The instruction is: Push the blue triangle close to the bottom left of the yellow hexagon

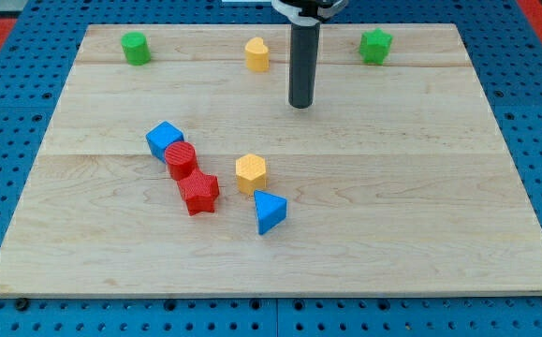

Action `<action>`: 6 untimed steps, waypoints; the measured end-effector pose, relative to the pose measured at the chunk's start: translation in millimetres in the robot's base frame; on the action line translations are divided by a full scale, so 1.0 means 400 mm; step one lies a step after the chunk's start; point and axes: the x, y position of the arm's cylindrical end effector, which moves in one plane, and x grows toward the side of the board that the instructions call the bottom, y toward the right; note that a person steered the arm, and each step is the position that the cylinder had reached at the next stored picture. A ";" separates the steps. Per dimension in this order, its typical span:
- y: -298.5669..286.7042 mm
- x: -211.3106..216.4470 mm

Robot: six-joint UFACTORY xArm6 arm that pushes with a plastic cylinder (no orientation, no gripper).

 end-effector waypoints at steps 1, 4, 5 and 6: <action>0.016 0.167; 0.050 0.485; -0.053 0.469; -0.168 0.460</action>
